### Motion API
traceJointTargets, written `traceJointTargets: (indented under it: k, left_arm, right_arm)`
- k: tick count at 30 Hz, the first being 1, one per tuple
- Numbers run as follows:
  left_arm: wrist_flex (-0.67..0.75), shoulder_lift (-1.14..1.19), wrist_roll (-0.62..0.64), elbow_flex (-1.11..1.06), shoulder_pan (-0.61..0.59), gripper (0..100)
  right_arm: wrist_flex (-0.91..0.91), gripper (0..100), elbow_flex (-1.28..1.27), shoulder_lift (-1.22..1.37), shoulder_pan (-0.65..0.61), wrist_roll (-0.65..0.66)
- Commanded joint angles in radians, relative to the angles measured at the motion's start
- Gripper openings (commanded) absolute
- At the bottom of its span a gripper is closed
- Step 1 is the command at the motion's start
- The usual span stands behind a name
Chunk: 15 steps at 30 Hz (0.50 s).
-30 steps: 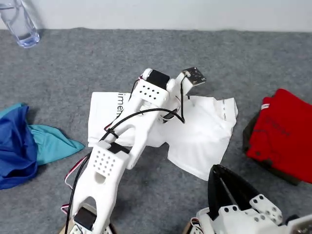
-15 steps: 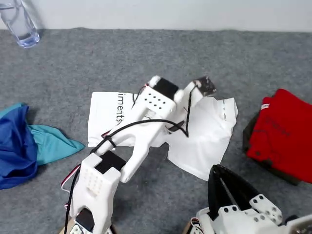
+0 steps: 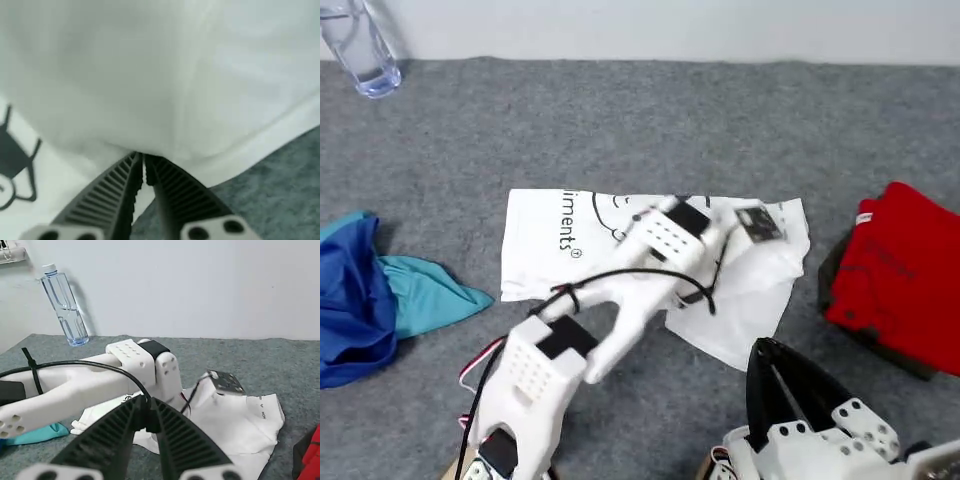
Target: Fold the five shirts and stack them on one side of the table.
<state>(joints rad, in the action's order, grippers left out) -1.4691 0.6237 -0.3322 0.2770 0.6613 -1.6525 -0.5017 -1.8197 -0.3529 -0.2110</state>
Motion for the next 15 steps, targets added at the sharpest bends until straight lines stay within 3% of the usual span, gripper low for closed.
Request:
traceJointTargets:
  k: [1,9,15]
  left_arm:
    - [0.011,-0.094,0.011,-0.001,0.025,1]
    - [-0.015,-0.292,0.008,-0.005,0.057,1]
    - [-0.061,-0.272,-0.083,-0.010,0.198,2]
  right_arm:
    - [-0.010,0.8,0.000,0.005,-0.007,0.011]
    - [-0.008,1.2,0.005,0.005,-0.008,0.011]
    - [-0.004,1.2,0.005,0.005,-0.008,0.011]
